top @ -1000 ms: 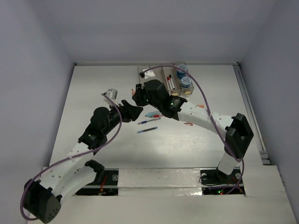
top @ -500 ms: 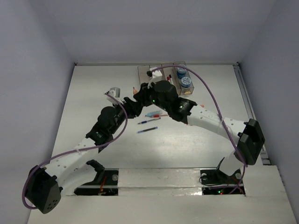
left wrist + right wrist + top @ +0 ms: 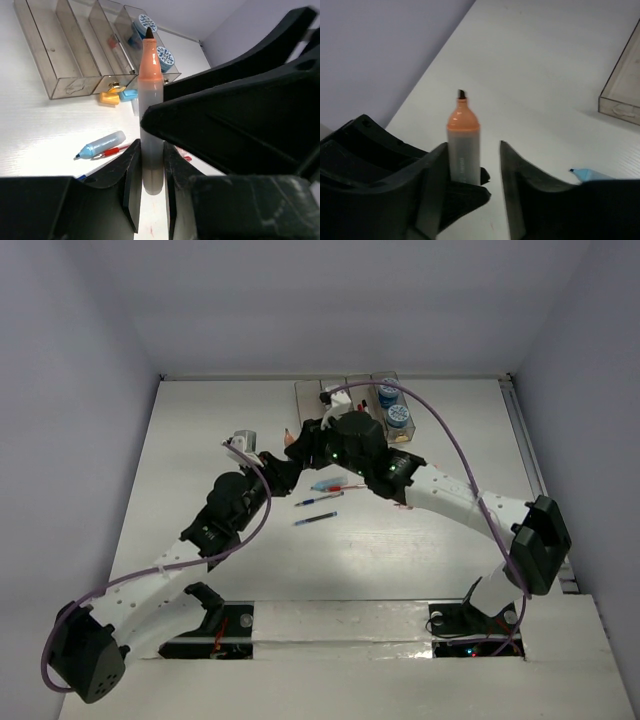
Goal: Sort the stationery into containers
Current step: Pick up the pen from the center of the board, then close the pen cap on the pen.
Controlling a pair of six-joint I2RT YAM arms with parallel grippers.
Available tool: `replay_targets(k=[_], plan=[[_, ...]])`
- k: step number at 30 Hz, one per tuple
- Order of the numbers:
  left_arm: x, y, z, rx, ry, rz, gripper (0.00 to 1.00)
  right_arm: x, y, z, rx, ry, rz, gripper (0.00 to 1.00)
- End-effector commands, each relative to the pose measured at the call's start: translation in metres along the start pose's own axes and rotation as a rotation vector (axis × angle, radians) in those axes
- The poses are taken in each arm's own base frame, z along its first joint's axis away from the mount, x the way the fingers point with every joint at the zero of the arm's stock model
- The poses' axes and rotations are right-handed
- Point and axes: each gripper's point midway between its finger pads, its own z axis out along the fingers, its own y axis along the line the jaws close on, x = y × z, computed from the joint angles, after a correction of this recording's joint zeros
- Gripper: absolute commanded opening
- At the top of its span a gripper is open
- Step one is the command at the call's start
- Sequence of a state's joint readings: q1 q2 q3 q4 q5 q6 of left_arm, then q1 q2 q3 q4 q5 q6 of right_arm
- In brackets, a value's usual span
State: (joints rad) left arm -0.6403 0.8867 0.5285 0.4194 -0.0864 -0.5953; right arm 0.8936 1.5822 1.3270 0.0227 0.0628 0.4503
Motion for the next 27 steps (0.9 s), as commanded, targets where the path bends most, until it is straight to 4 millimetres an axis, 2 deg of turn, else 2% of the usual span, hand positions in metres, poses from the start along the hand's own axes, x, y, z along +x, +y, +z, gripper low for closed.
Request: replay_targets(k=[1,2,4,6,7,9,10,12,13,14,15,16,18,20,23,27], plan=[[-0.025,-0.014,-0.013,0.047,-0.073,0.016,0.00,-0.015,-0.003,-0.023,-0.086,0.006,0.054,0.55],[-0.025,-0.016,-0.015,0.057,-0.068,0.018,0.00,-0.017,-0.006,-0.028,-0.093,0.002,0.056,0.67],[-0.028,-0.020,-0.023,0.067,-0.062,0.026,0.00,-0.029,-0.016,-0.047,-0.091,-0.030,0.062,0.79],[-0.031,-0.024,-0.029,0.079,-0.059,0.028,0.00,-0.047,-0.021,-0.069,-0.085,-0.083,0.060,0.81],[-0.033,-0.025,-0.032,0.082,-0.059,0.027,0.00,-0.046,-0.041,-0.075,-0.030,-0.092,0.064,0.81],[-0.037,-0.035,-0.039,0.118,-0.049,0.028,0.00,-0.053,-0.066,-0.091,0.051,-0.127,0.074,0.74],[-0.038,-0.038,-0.042,0.126,-0.042,0.032,0.00,-0.038,-0.106,-0.097,0.180,-0.095,0.109,0.71],[-0.037,-0.046,-0.050,0.158,-0.002,0.044,0.00,-0.024,-0.149,-0.107,0.313,-0.087,0.158,0.57],[-0.050,-0.056,-0.057,0.182,-0.027,0.062,0.00,-0.018,-0.169,-0.115,0.372,-0.090,0.185,0.52],[-0.055,-0.060,-0.062,0.193,-0.036,0.073,0.00,0.001,-0.203,-0.125,0.452,-0.068,0.238,0.50],[-0.055,-0.058,-0.065,0.185,-0.026,0.084,0.00,0.011,-0.217,-0.131,0.487,-0.060,0.262,0.49],[-0.068,-0.066,-0.073,0.204,-0.056,0.100,0.00,0.017,-0.231,-0.136,0.527,-0.069,0.288,0.47],[-0.075,-0.072,-0.081,0.220,-0.068,0.117,0.00,0.037,-0.263,-0.150,0.611,-0.053,0.336,0.44],[-0.075,-0.074,-0.085,0.240,-0.068,0.133,0.00,0.049,-0.283,-0.156,0.675,-0.042,0.362,0.45],[-0.067,-0.073,-0.085,0.258,-0.060,0.129,0.00,0.063,-0.308,-0.166,0.767,-0.024,0.382,0.53],[-0.056,-0.076,-0.084,0.306,-0.047,0.099,0.00,0.085,-0.339,-0.168,0.844,0.021,0.460,0.64]])
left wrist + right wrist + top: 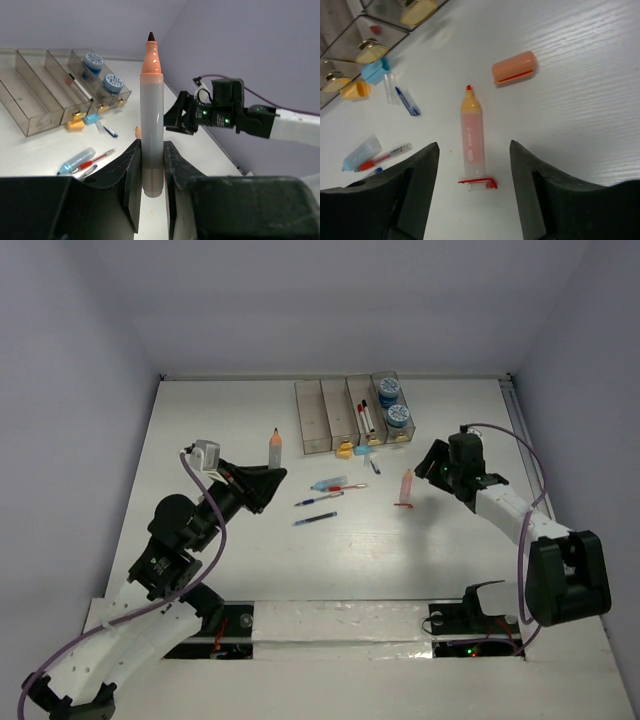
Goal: Sort the stationery into containers
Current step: Close the pen cap on the pen.
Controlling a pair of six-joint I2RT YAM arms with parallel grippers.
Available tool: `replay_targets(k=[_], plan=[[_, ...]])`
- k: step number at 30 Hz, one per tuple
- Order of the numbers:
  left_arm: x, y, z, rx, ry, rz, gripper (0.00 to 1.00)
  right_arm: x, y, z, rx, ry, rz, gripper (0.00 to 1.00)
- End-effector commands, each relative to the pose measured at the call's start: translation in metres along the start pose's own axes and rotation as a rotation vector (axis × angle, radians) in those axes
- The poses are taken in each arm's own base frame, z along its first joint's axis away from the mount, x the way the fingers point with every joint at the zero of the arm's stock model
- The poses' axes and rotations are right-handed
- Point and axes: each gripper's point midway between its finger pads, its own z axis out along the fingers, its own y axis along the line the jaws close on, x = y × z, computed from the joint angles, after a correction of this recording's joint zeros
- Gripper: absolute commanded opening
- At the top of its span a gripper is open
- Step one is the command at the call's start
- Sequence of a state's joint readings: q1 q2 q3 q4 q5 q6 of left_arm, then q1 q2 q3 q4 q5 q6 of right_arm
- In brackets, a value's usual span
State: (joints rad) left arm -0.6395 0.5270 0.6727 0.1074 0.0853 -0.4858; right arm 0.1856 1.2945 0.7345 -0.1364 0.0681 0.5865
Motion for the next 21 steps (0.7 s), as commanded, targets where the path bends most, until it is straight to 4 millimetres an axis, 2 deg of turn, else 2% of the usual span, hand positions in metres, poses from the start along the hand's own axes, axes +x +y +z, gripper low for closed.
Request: replay_targets(k=[1,2,5,10,14,21], plan=[[0.011,-0.006,0.002,0.062,0.018,-0.007,0.00,-0.011,-0.014,0.016,0.040,-0.019,0.075,0.66],[0.010,-0.008,0.001,0.070,0.020,-0.006,0.00,-0.015,-0.011,0.019,0.018,-0.028,0.104,0.71],[0.006,-0.013,0.000,0.087,0.014,0.006,0.00,-0.011,-0.002,0.035,-0.012,0.002,0.153,0.77],[0.011,-0.015,-0.001,0.107,0.027,-0.005,0.00,-0.018,0.002,0.058,-0.020,-0.013,0.244,0.78],[0.016,-0.015,-0.002,0.121,0.034,-0.013,0.00,-0.025,-0.006,0.073,0.030,-0.051,0.334,0.72],[0.012,-0.020,-0.003,0.140,0.026,-0.008,0.00,-0.038,-0.020,0.084,0.082,-0.117,0.432,0.64]])
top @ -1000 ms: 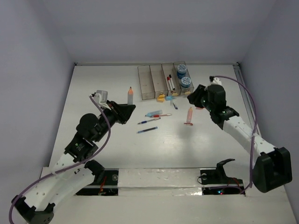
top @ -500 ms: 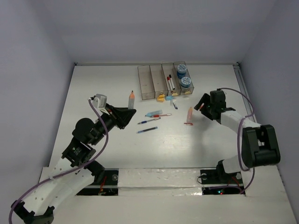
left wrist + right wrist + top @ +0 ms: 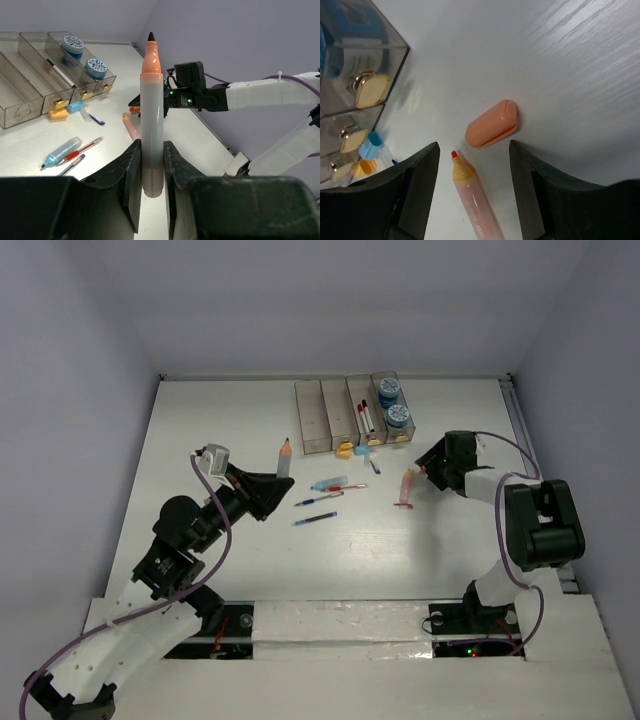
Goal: Sort the stationery into containers
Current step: Close the pen cap on the pen.
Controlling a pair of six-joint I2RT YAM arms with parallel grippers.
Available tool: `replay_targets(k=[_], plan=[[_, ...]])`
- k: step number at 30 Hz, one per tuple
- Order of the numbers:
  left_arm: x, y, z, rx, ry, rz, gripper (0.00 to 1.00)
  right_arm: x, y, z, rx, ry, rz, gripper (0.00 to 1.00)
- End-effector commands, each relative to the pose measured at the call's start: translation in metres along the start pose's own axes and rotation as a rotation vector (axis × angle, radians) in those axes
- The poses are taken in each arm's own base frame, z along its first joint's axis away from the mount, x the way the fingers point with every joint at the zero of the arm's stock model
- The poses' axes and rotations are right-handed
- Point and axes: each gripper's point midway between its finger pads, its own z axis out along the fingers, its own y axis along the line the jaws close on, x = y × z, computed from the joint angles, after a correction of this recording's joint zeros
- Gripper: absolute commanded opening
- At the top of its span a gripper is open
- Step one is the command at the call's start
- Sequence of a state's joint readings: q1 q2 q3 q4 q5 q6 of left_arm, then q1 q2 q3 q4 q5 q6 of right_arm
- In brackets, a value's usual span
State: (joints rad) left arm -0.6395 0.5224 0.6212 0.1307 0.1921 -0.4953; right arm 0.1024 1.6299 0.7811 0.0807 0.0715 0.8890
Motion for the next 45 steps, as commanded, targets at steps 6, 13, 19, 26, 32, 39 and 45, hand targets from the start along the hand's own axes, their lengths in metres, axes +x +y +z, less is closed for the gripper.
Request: replay_targets(k=[6,13,19,26,32,39,45], plan=[[-0.011,-0.013,-0.001,0.066,-0.045,0.003,0.00,-0.043,0.014,0.011,0.011,-0.148,0.075,0.59],[-0.009,-0.014,0.000,0.073,-0.040,0.000,0.00,-0.041,0.012,0.022,0.049,-0.114,-0.004,0.49],[-0.009,-0.013,0.002,0.069,-0.037,-0.002,0.00,-0.026,0.002,0.029,0.080,-0.042,-0.063,0.43],[-0.010,-0.013,0.002,0.067,-0.040,0.000,0.00,-0.021,0.001,0.030,0.072,-0.006,-0.127,0.27],[-0.013,-0.013,0.004,0.065,-0.051,-0.002,0.00,-0.029,0.010,0.021,0.037,-0.026,-0.183,0.03],[-0.031,-0.032,0.009,0.156,-0.127,-0.038,0.00,-0.066,0.088,-0.066,-0.317,-0.167,-0.300,0.00],[-0.041,-0.049,0.021,0.253,-0.153,-0.038,0.00,-0.061,0.201,-0.196,-0.840,-0.234,-0.385,0.00]])
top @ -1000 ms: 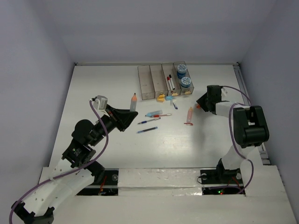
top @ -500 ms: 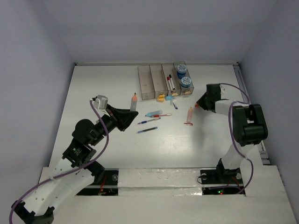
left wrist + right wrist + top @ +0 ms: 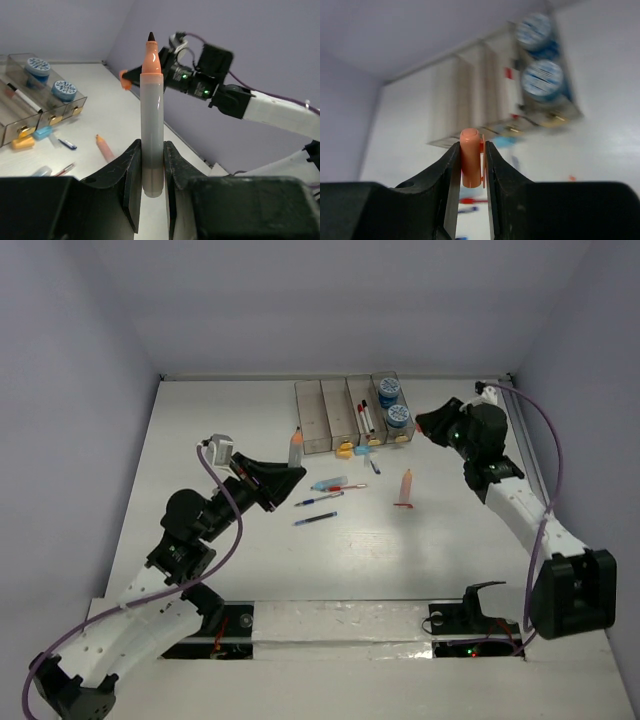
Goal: Sort the stationery into containers
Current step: Close the pen cap on the pen.
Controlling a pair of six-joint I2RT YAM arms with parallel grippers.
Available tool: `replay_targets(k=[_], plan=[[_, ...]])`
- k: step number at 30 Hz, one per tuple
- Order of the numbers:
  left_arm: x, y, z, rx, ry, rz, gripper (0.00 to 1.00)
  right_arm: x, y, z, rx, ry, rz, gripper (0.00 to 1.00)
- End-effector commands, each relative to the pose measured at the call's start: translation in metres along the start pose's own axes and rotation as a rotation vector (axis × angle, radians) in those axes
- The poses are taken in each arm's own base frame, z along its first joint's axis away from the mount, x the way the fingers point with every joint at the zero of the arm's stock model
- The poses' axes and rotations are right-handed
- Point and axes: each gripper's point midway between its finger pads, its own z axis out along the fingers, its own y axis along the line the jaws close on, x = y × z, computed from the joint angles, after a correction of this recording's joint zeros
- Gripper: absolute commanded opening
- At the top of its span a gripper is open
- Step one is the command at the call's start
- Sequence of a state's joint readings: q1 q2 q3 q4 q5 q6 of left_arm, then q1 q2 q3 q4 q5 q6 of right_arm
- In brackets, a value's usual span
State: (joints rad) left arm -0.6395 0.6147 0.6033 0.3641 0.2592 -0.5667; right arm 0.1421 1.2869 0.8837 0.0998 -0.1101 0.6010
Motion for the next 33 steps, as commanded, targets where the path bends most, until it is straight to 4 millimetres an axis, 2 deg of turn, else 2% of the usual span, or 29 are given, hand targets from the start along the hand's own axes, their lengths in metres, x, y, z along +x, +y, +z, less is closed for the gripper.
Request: replay_targets(k=[1,3,5,6,8,9,11,17,22,29,33], plan=[[-0.027,-0.032,0.008,0.147,-0.092,0.004,0.00,-0.045,0.115,-0.045,-0.436,-0.109,-0.063,0.00],[-0.032,-0.040,0.009,0.184,-0.105,-0.007,0.00,-0.058,0.164,-0.072,-0.635,-0.148,-0.057,0.00],[-0.042,-0.050,0.013,0.227,-0.133,-0.028,0.00,-0.068,0.199,-0.092,-0.787,-0.196,-0.064,0.00],[-0.048,-0.058,0.012,0.264,-0.154,-0.030,0.00,-0.062,0.221,-0.107,-0.885,-0.171,-0.055,0.00],[-0.048,-0.061,0.017,0.291,-0.153,-0.081,0.00,-0.068,0.246,-0.130,-1.016,-0.216,-0.063,0.00],[-0.054,-0.069,0.016,0.333,-0.174,-0.090,0.00,-0.066,0.256,-0.138,-1.070,-0.202,-0.058,0.00],[-0.050,-0.069,0.021,0.350,-0.161,-0.147,0.00,-0.068,0.276,-0.160,-1.176,-0.221,-0.062,0.00],[-0.046,-0.073,0.034,0.389,-0.126,-0.167,0.00,-0.070,0.297,-0.182,-1.309,-0.214,-0.054,0.00],[-0.048,-0.076,0.034,0.401,-0.127,-0.163,0.00,-0.066,0.307,-0.186,-1.367,-0.183,-0.035,0.00],[-0.045,-0.076,0.035,0.413,-0.112,-0.172,0.00,-0.046,0.332,-0.192,-1.456,-0.108,-0.023,0.00],[-0.044,-0.077,0.032,0.417,-0.112,-0.176,0.00,-0.046,0.337,-0.193,-1.482,-0.107,-0.006,0.00]])
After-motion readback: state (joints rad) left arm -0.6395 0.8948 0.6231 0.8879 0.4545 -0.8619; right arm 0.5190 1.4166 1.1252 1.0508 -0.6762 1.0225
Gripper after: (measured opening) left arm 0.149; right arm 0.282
